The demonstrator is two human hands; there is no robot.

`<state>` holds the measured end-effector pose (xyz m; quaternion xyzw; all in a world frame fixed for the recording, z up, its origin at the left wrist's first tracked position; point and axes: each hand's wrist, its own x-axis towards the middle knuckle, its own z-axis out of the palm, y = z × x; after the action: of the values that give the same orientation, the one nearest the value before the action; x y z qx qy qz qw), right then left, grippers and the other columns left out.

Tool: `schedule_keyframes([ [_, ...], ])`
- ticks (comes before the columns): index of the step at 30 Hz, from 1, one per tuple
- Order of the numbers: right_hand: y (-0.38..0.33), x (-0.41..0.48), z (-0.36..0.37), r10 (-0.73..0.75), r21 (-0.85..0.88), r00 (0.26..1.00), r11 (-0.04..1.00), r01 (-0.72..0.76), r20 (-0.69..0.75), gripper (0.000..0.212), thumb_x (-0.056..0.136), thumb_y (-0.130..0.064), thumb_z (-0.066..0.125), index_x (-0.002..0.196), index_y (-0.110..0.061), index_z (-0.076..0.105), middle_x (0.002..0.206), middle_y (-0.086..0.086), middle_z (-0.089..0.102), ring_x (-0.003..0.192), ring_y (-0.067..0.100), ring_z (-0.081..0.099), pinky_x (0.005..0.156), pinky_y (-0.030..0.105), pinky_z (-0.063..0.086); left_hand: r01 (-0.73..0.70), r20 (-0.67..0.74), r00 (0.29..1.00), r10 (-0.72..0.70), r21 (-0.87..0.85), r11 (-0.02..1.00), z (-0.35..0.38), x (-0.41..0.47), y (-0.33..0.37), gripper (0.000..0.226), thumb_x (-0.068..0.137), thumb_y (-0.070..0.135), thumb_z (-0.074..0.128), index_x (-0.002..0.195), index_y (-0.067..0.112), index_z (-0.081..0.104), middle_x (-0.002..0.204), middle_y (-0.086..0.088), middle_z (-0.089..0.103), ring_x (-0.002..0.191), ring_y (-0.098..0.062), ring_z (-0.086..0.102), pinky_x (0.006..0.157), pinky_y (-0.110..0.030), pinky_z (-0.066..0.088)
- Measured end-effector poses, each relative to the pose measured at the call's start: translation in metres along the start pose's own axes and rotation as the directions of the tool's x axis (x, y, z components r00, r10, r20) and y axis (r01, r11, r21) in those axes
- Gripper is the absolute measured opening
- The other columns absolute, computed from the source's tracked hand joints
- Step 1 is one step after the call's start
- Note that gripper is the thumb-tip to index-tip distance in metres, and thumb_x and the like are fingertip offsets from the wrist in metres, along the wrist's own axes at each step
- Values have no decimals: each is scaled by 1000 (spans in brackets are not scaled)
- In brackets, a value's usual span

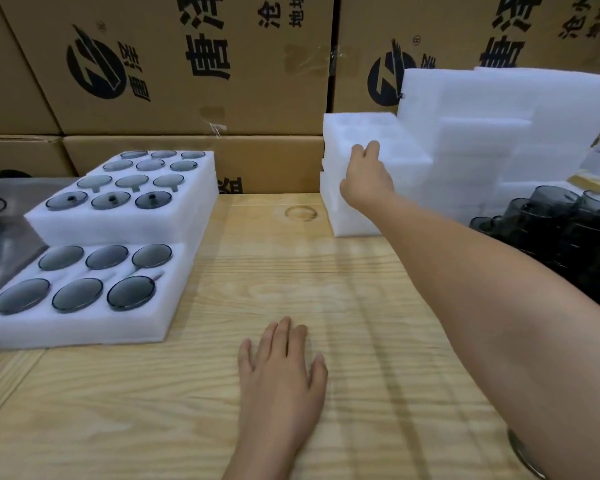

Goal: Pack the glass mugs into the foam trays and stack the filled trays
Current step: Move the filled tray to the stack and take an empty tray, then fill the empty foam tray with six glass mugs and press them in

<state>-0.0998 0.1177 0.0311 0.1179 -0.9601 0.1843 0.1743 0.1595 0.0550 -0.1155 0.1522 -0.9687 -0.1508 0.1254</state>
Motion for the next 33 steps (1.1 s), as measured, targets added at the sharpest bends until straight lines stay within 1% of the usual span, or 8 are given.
schedule_keyframes([
  [10, -8, -98, -43, 52, 371, 966, 928, 47, -254, 32, 91, -31, 53, 113, -9, 53, 123, 5, 36, 102, 26, 50, 72, 29, 37, -6, -14, 1000, 6, -41, 999, 3, 2, -2, 54, 96, 49, 31, 146, 28, 30, 156, 10, 24, 144, -6, 12, 115, -39, 0],
  [14, 10, -200, -59, -2, 463, 924, 865, 194, -384, 24, 90, -20, 59, 110, -7, 59, 130, 12, 35, 111, 21, 40, 90, 12, 25, 7, -115, 992, -58, -402, 916, -8, 4, -4, 51, 100, 37, 39, 145, 15, 34, 148, -1, 41, 137, -14, 34, 114, -31, 17],
  [18, 38, -282, -65, -109, 457, 931, 847, 270, -348, 18, 88, -4, 62, 106, -5, 62, 136, 20, 33, 101, 6, 36, 94, -4, 15, 41, -109, 885, -452, -950, 310, -28, -1, -13, 34, 103, 21, 38, 135, 13, 46, 138, -4, 50, 125, -13, 47, 102, -15, 34],
  [21, 62, -316, -63, -169, 478, 966, 844, 243, -194, 21, 90, 1, 56, 109, -6, 61, 136, 18, 40, 117, 13, 41, 100, 2, 18, 41, 151, 764, -627, -982, -187, -48, -3, -39, 21, 99, 22, 42, 110, 17, 59, 117, -6, 63, 100, -15, 63, 92, -30, 48],
  [23, 77, -332, -59, -183, 471, 981, 861, 193, -68, 23, 91, -2, 53, 112, -10, 60, 137, 14, 44, 130, 23, 40, 104, 16, 24, 46, 262, 808, -528, -921, -386, -55, -9, -55, 17, 97, 27, 43, 102, 19, 57, 108, -6, 67, 100, -17, 64, 96, -32, 47],
  [26, 92, -352, -54, -154, 452, 988, 881, 139, -2, 24, 92, -8, 53, 113, -16, 59, 137, 7, 45, 136, 18, 34, 106, 24, 26, 102, 216, 914, -342, -941, -323, -54, -17, -60, 24, 98, 35, 42, 111, 21, 55, 109, -5, 67, 105, -15, 63, 95, -32, 46],
  [29, 97, -360, -51, -114, 449, 993, 889, 88, 32, 23, 92, -11, 54, 112, -21, 59, 137, 4, 43, 132, 17, 37, 104, 30, 32, 105, 107, 978, -179, -994, -20, -45, -19, -51, 21, 96, 26, 48, 114, 22, 58, 108, 7, 71, 101, -6, 66, 82, -24, 50],
  [33, 96, -359, -52, -93, 487, 989, 873, 27, 112, 28, 90, -12, 56, 111, -29, 54, 138, -1, 40, 91, 15, 44, 88, 24, 37, 84, 75, 993, -93, -992, 99, -40, -17, -50, 50, 72, 18, 69, 120, 30, 57, 130, 9, 56, 124, -12, 52, 97, -31, 44],
])
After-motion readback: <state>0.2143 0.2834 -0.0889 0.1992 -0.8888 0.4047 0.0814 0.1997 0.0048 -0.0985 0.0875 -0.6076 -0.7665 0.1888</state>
